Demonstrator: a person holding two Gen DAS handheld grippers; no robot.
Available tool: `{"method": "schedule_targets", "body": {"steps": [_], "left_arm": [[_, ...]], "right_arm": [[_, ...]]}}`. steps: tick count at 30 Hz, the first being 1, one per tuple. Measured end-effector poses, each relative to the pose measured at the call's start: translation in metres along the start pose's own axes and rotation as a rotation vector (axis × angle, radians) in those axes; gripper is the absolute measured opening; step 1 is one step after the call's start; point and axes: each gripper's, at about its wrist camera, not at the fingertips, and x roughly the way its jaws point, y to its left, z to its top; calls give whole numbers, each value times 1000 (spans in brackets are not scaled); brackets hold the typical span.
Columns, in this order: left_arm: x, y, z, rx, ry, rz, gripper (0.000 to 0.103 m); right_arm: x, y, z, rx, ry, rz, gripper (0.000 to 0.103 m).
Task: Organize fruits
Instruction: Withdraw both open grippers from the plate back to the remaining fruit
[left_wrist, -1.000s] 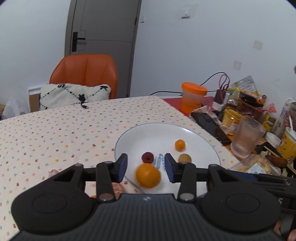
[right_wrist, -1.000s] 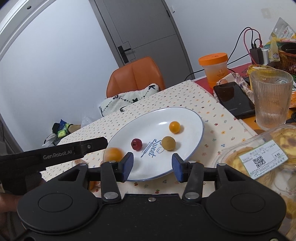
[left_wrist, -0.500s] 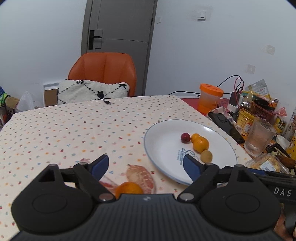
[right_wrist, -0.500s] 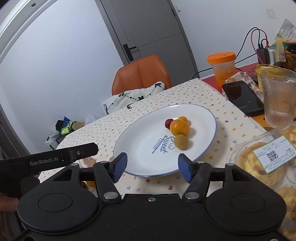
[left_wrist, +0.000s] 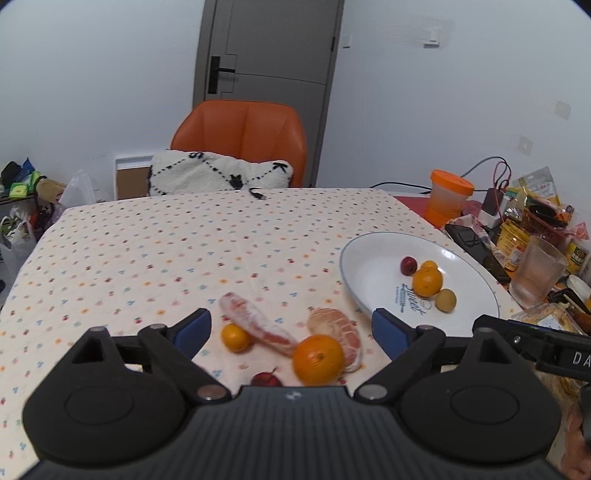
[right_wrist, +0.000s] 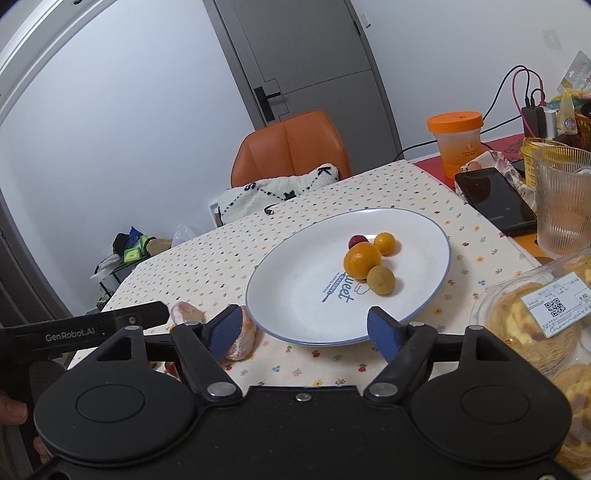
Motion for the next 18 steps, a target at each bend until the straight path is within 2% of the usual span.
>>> {"method": "schedule_targets", "body": {"steps": [4, 6, 13, 18], "left_arm": [[-6, 9, -4, -7, 2, 14, 93], [-9, 12, -6, -11, 2, 21, 93], [-18, 26, -12, -29, 3, 36, 93], [-23, 36, -18, -52, 11, 33, 93]], "right_arm": [[1, 7, -1, -6, 2, 4, 87], [2, 11, -2, -11, 2, 14, 89], [2, 25, -7, -38, 5, 56, 89], [5, 33, -10, -49, 20, 81, 79]]}}
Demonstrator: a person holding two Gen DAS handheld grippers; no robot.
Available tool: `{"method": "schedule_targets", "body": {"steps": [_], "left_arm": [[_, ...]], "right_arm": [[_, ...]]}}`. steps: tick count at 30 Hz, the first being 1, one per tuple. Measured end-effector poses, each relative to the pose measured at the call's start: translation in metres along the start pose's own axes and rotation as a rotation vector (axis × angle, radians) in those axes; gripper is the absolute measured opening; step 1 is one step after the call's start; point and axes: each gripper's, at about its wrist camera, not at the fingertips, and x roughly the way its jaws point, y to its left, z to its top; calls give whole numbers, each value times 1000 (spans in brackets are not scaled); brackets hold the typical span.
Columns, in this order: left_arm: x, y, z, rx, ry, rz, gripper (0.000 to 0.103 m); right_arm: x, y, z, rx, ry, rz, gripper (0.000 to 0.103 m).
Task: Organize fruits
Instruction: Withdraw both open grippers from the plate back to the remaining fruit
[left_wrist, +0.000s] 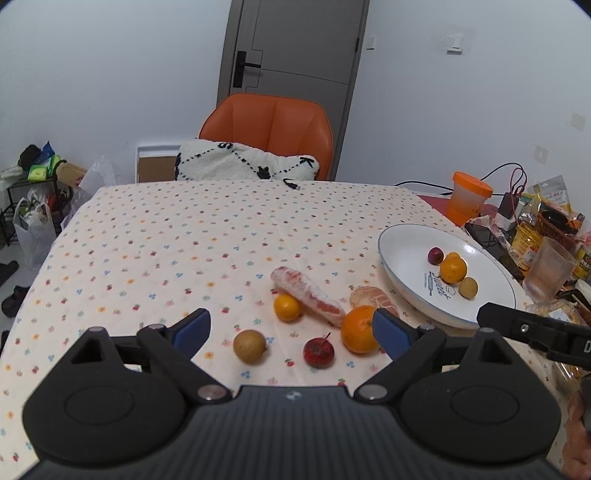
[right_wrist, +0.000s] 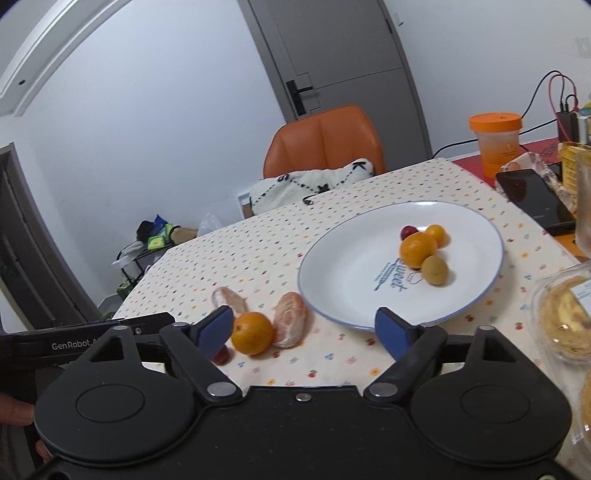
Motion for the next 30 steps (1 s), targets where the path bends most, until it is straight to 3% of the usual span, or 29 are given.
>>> {"method": "schedule_targets", "body": {"steps": [11, 15, 23, 30], "left_arm": [[-3, 25, -9, -52, -7, 9, 91], [0, 31, -12, -65, -5, 6, 88], [14, 40, -15, -86, 21, -9, 71], [27, 45, -17, -95, 45, -21, 66]], "right_arm": [[18, 7, -8, 7, 55, 1, 45], [28, 10, -10, 3, 73, -9, 43], [50, 17, -9, -22, 98, -23, 37], [69, 21, -11, -42, 115, -58, 32]]}}
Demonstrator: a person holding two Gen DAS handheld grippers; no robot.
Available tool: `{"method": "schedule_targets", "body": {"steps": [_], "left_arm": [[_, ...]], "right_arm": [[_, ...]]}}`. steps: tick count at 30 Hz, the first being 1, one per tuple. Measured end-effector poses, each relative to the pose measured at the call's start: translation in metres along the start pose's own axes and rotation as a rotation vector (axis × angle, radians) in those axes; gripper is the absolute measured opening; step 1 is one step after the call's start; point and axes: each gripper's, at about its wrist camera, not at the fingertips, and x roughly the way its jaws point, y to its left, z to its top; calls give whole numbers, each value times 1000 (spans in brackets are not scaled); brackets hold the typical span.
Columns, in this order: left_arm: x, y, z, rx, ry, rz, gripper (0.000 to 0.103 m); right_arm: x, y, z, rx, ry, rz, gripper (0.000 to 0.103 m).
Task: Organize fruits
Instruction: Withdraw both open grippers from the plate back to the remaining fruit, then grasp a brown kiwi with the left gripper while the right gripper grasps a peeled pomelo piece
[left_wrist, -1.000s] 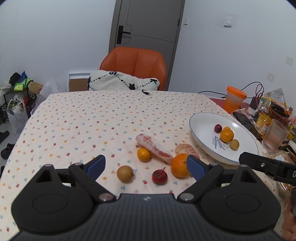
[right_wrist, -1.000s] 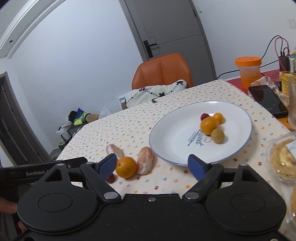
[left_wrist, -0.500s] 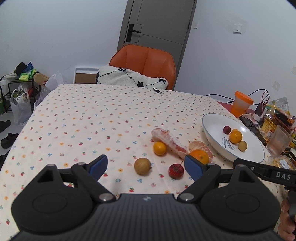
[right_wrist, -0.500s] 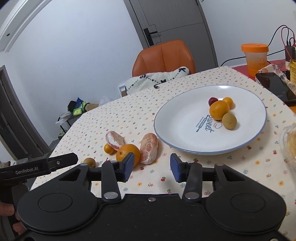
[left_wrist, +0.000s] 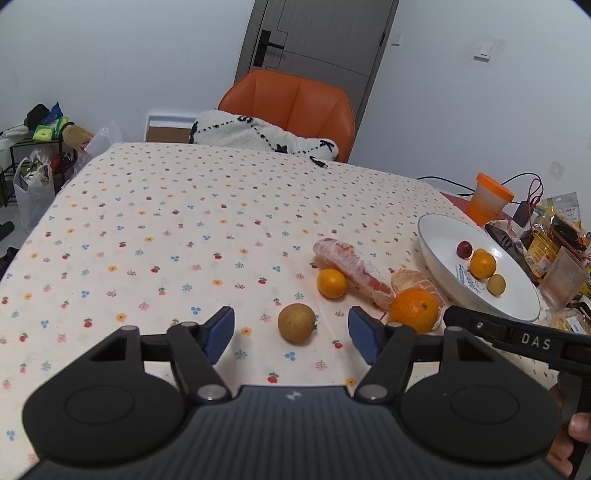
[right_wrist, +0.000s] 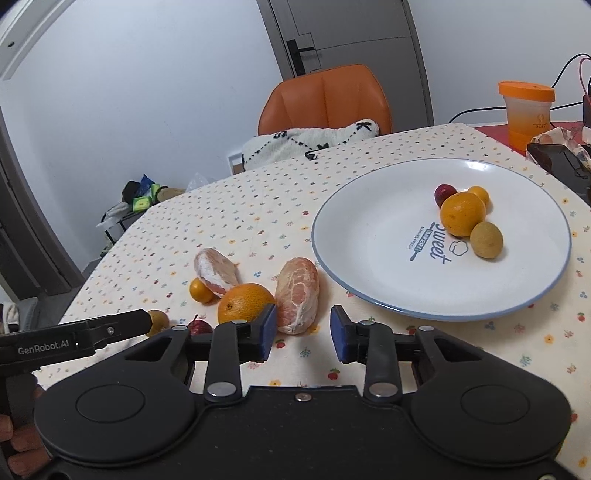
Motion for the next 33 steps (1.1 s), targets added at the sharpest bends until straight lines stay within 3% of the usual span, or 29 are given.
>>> {"method": "schedule_targets", "body": {"steps": [3, 8, 12, 19, 27, 33], "left_arm": [[6, 1, 0, -4, 9, -6, 64], [16, 3, -2, -16, 34, -27, 50], [19, 3, -2, -7, 25, -37, 47], [22, 11, 0, -25, 27, -52, 23], [16, 22, 1, -50, 22, -35, 23], [14, 25, 0, -59, 20, -36, 23]], "right_arm": [[6, 3, 1, -5, -2, -21, 32], [13, 3, 4, 11, -13, -40, 31], [16, 9, 6, -4, -15, -43, 30], [25, 23, 6, -52, 5, -59, 34], [31, 32, 5, -71, 18, -105, 38], [32, 41, 1, -88, 37, -83, 51]]}}
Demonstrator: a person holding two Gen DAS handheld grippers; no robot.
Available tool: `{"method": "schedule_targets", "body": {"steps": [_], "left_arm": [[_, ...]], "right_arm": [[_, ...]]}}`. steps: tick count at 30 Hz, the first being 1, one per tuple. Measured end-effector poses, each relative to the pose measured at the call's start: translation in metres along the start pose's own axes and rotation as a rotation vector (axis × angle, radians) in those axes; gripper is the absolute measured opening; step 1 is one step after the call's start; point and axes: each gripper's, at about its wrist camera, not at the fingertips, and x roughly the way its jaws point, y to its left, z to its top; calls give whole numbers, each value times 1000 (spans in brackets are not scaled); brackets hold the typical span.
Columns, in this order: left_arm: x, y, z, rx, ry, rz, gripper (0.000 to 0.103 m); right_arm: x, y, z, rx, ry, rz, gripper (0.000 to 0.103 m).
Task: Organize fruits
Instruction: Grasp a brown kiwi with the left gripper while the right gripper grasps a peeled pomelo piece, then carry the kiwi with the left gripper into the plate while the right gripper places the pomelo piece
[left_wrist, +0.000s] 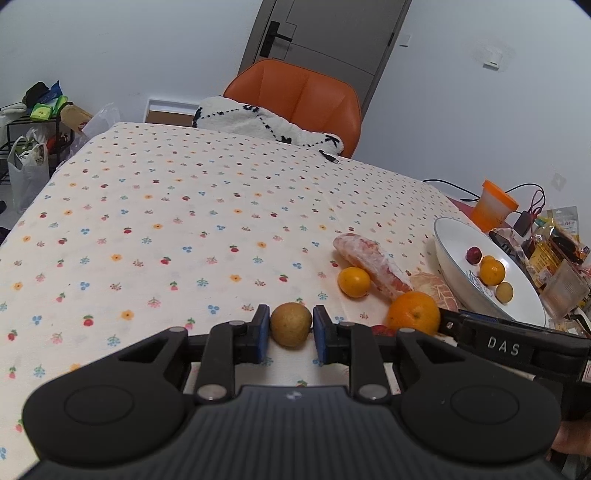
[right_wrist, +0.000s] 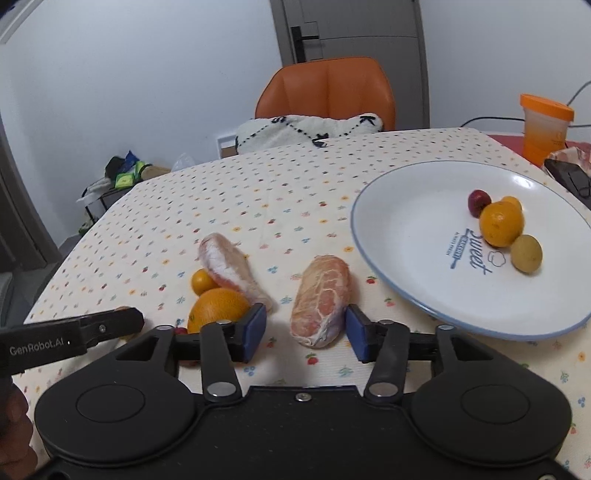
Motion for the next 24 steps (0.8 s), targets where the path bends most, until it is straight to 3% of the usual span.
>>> {"method": "schedule_targets", "body": {"steps": [10, 12, 13, 24], "left_arm": [[-6, 7, 2, -16, -12, -1, 23], [-7, 7, 1, -16, -11, 0, 23], [-7, 8, 1, -16, -10, 0, 23], [-12, -3, 5, 0, -26, -5, 23]], "right_arm": [[8, 13, -2, -74, -26, -73, 53], [7, 13, -2, -91, -26, -90, 45], [7, 13, -2, -97, -28, -98, 37], [-8, 3, -3, -50, -23, 13, 31]]}}
